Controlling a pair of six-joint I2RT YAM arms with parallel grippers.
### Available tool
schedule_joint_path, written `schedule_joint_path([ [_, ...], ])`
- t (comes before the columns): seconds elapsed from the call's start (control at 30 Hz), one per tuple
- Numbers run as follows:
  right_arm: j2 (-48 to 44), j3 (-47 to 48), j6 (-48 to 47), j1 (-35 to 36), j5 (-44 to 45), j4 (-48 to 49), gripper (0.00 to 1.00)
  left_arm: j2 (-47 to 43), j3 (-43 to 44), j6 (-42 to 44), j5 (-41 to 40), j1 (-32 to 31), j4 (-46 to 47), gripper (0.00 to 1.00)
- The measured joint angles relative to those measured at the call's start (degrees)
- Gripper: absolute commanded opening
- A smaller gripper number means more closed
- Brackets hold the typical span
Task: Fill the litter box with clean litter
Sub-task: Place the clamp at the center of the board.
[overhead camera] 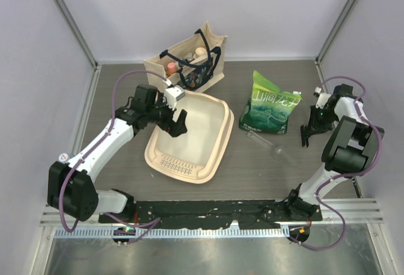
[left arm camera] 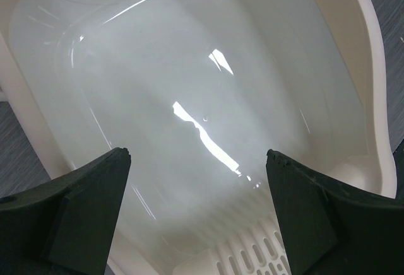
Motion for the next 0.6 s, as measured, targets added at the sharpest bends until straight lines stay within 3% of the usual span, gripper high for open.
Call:
schedule_joint_path([
  [0.3,0.8,-0.9,0.7,0.0,-0.4,0.8,0.26,-0.3,0.0,0.0,0.1,0.0,0.0,0.94],
  [0.6,1.4,-1.9,0.9,0.0,-1.8,1.5,0.42,-0.3,0.2,0.3,1.2,-0.9,-0.4,0.94],
])
